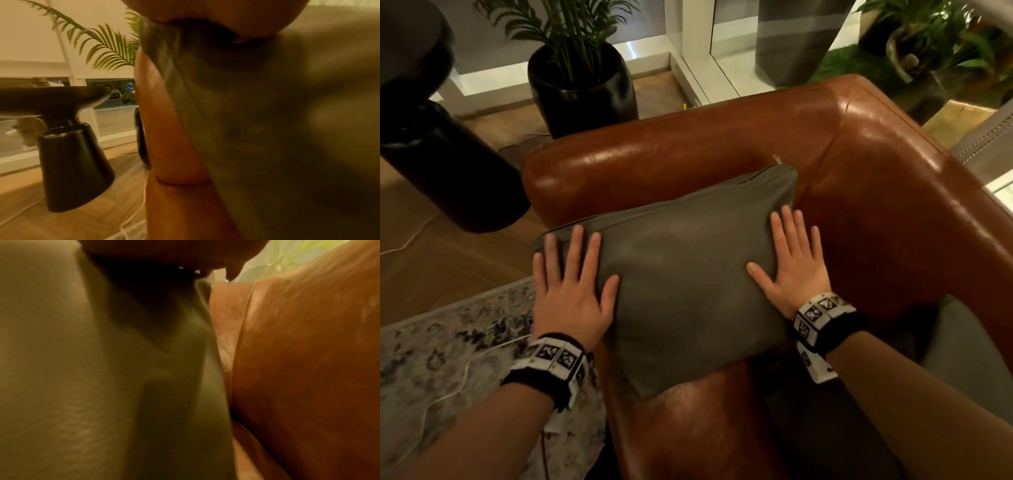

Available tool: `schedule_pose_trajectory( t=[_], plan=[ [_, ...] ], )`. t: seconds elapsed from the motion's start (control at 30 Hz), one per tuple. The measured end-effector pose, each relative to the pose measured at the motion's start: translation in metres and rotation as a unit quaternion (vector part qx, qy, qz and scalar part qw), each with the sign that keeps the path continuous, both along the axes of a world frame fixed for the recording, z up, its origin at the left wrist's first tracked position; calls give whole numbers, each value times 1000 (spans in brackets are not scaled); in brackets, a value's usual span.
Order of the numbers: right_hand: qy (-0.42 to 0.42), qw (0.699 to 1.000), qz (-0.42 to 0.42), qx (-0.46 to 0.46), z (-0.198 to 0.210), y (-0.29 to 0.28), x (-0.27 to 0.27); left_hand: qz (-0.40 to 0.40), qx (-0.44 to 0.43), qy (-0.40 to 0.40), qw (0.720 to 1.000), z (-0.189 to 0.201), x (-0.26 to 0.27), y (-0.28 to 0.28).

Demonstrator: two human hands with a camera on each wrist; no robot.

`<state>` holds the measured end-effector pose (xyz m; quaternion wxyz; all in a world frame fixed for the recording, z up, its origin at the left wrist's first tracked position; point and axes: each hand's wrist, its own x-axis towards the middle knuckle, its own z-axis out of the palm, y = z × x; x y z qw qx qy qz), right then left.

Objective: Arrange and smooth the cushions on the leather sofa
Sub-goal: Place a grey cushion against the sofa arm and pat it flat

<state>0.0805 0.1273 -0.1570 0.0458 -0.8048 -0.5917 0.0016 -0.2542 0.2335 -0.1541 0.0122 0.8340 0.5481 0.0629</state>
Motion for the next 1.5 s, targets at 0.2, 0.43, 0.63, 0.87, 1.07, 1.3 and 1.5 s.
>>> schedule_pose_trajectory(
  t=[0.2,0.43,0.63,0.87,1.07,1.3,1.5],
  plan=[
    [-59,937,339,58,-39,-53,-81,-180,46,-44,982,-35,48,-82],
    [-87,974,207,9,-52,-50,-44,-163,25,59,985,-83,-45,-64],
    [-13,988,134,79,-33,-68,-85,-134,17,14,991,-81,-46,-89],
    [131,986,-96,47,-45,-77,-82,-168,20,-20,985,-86,0,-121],
    [104,992,-72,-26,-42,-89,-57,-72,-59,7,996,-103,-32,-128],
    [40,989,39,138,13,-33,-88,-36,-3,-148,988,-28,47,-129],
    [-17,994,102,43,-6,6,-85,44,-10,-113,993,-16,86,-64]
  ],
)
